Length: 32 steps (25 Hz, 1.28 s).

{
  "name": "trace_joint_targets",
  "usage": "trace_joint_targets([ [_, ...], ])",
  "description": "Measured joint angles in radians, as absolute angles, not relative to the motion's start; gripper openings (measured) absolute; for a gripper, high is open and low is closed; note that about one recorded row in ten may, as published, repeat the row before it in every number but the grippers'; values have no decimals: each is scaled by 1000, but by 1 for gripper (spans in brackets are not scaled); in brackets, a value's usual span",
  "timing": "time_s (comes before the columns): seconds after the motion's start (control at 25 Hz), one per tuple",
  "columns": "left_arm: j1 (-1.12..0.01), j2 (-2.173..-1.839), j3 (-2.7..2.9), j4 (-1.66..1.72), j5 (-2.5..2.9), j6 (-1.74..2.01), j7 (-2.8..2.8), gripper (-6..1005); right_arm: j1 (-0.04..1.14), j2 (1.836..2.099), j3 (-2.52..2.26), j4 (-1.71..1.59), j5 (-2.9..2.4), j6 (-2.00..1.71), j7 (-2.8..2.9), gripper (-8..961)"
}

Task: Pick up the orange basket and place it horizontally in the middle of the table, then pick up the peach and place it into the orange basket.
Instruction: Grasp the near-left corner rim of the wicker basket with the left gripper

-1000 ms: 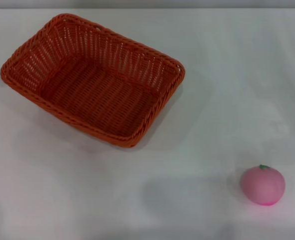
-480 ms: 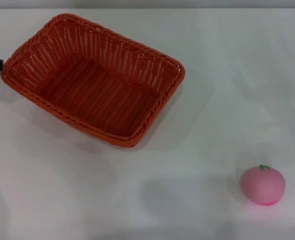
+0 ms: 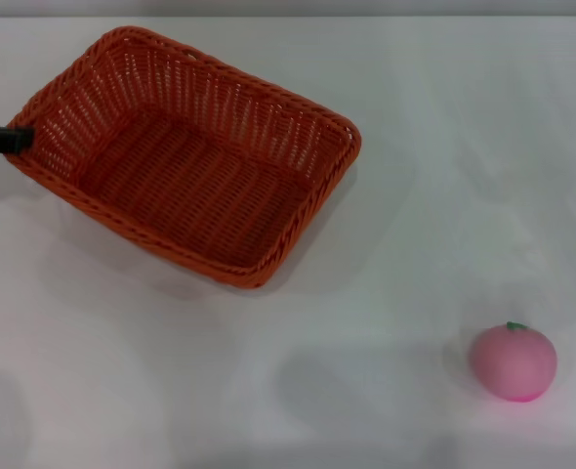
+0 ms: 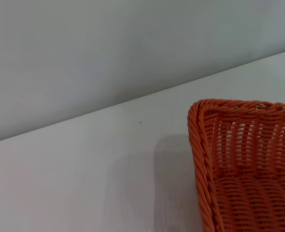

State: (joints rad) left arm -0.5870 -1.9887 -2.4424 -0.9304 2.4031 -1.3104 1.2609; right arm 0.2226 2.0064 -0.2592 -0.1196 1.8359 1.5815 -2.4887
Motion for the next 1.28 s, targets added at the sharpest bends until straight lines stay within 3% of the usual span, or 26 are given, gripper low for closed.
trace_joint_targets([
  [0.56, -610, -1996, -2439, -877, 2398, -1259, 1297, 875, 209, 2006, -259, -118, 1821, 1586, -2490, 840],
  [0.88, -623, -1998, -2439, -843, 2401, -1213, 1289, 742, 204, 2006, -255, -116, 1823, 1598, -2488, 840],
  [1.28, -645, -1998, -2393, -828, 2410, -1203, 1282, 309, 208, 2006, -254, -112, 1827, 1610, -2481, 840],
])
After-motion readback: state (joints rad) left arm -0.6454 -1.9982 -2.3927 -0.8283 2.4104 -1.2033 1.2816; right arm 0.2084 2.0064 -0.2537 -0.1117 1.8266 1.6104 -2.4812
